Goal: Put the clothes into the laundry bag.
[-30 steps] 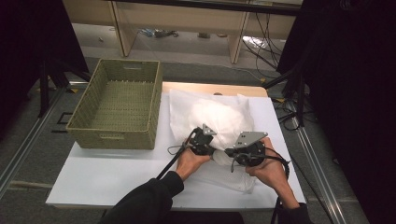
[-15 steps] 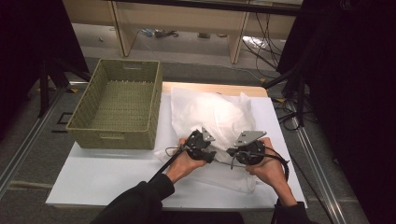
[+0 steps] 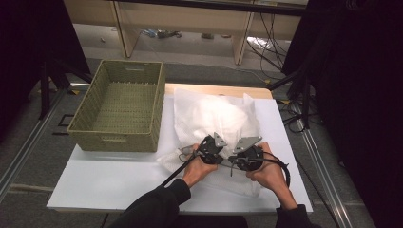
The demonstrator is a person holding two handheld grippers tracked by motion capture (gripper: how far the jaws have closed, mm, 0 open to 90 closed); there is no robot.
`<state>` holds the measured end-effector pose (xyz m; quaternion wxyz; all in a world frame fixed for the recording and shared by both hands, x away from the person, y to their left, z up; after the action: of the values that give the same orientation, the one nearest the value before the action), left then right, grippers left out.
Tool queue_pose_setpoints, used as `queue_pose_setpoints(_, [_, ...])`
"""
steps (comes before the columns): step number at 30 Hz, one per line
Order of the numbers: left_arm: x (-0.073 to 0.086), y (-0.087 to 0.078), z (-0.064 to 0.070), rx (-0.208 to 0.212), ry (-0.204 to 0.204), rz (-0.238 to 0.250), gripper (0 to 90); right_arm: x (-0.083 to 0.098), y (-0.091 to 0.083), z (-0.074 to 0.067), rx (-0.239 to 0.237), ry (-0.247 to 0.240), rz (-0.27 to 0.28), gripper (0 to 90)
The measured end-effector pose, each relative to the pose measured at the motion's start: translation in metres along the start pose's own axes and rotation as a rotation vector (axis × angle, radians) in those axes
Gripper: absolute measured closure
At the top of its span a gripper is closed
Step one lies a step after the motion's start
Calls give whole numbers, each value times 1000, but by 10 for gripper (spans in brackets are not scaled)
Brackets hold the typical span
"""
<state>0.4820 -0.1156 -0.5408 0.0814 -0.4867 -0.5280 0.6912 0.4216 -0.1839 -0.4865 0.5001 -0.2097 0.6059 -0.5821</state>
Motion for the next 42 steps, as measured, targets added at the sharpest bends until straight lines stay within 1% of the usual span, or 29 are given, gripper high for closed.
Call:
queue_pose_setpoints(2, [-10,2,-5,-18,-33,49,828,0,-1,0,-3,-3,6,900])
queue_pose_setpoints(3, [-16,4,-8,-51,-40,75,832,-1,-2,0,-5,3,11,900])
queue_pose_setpoints(5, [-22,6,-7,-54,-40,93,835,-2,-3,2,5,25,3,900])
queue_pose_setpoints(7, [-20,10,-7,-50,-12,69,811,0,-1,5,25,17,-13,900])
queue_pose_setpoints(9, [-6,6,-3,-6,-6,-3,685,1,2,5,8,13,-12,900])
queue_pose_setpoints(10, [-2,1,-1,2,-12,-5,599,3,3,5,6,21,-8,900])
queue_pose_setpoints(11, [3,-4,0,14,-17,-17,539,4,3,6,2,31,-10,900])
queue_pose_setpoints(12, [13,-16,1,32,-1,-43,483,4,3,5,-7,34,-7,900])
queue_pose_setpoints(14, [29,-43,-4,23,23,-42,426,5,2,5,-13,53,-2,900])
queue_pose_setpoints(16, [41,-71,-16,-25,58,-20,407,5,2,5,-13,48,2,900])
queue_pose_setpoints(17, [48,-83,-25,-62,85,-38,399,4,2,6,-9,45,4,900])
queue_pose_setpoints(18, [53,-93,-33,-94,63,-20,385,4,1,4,-18,62,-2,900])
queue_pose_setpoints(19, [58,-100,-40,-119,59,-18,375,3,1,4,-5,32,10,900])
queue_pose_setpoints(20, [68,-109,-52,-145,37,-26,374,4,-1,2,-24,40,-1,900])
queue_pose_setpoints(22, [84,-109,-66,-132,-11,-75,334,1,-2,4,-10,33,20,900])
queue_pose_setpoints(24, [101,-95,-71,-44,-98,-149,297,1,-2,3,-11,28,16,900])
queue_pose_setpoints(26, [111,-83,-71,13,-158,-168,315,-1,-2,3,-10,17,26,900])
queue_pose_setpoints(27, [116,-80,-73,20,-144,-184,371,-2,-4,3,-10,30,27,900])
queue_pose_setpoints(28, [120,-81,-70,71,-164,-203,477,-1,-5,4,-8,25,22,900])
queue_pose_setpoints(29, [120,-83,-68,114,-155,-180,608,-2,-6,4,-4,23,36,900])
queue_pose_setpoints(30, [122,-88,-67,125,-149,-169,693,-1,-7,4,-8,30,38,900])
queue_pose_setpoints(32, [125,-99,-68,80,-87,-174,804,-2,-10,6,-3,31,50,900])
queue_pose_setpoints(34, [130,-113,-58,100,-49,-164,869,1,-10,5,-22,31,45,900])
queue_pose_setpoints(35, [136,-118,-49,117,-37,-151,872,2,-7,5,-22,20,42,900])
queue_pose_setpoints(36, [141,-121,-42,131,-22,-159,877,4,-3,2,-35,39,23,900])
queue_pose_setpoints(38, [153,-124,-23,175,16,-180,877,4,6,-3,-38,12,1,900])
queue_pose_setpoints(39, [160,-126,-18,181,69,-212,877,5,9,-7,-51,7,-23,900])
queue_pose_setpoints(41, [166,-125,-14,166,105,-243,865,8,19,-12,-60,-7,-41,900])
queue_pose_setpoints(42, [166,-123,-13,170,64,-231,851,12,27,-14,-56,-14,-68,900])
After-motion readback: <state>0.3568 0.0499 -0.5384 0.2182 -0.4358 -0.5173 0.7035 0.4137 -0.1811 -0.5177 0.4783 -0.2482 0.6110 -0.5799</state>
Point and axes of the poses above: each handheld gripper's, and its own axes: y roughly forward along the jaws, x roughly out of its underside, z roughly to its right, the point moved 9 cm from there along y, roughly forward along the jaws, and after that the axes turned 14 degrees about -z, right-handed, at the moved point
